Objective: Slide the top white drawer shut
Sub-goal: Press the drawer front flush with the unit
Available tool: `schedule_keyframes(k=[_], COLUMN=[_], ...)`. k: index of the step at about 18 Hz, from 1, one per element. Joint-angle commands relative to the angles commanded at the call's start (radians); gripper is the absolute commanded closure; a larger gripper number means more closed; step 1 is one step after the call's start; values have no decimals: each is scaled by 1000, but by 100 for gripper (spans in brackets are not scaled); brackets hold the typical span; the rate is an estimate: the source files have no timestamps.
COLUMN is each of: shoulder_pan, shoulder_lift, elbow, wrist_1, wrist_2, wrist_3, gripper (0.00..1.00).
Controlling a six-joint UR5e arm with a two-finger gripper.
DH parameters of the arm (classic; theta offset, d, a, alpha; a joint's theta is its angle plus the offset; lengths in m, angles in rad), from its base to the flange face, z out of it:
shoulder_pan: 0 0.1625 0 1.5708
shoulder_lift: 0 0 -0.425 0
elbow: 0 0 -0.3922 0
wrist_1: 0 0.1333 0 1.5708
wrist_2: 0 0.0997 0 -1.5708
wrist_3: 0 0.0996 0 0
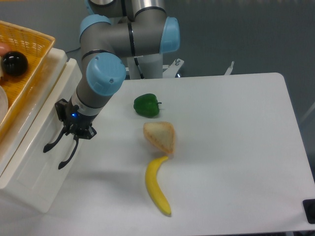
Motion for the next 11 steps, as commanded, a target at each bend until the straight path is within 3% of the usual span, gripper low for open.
schedule_keyframes(k=[11], shoulder_pan=[11], shoulder_lift=[-8], elbow=[3], wrist_1=[20], wrist_2=[2], wrist_3=[8], gripper=[79])
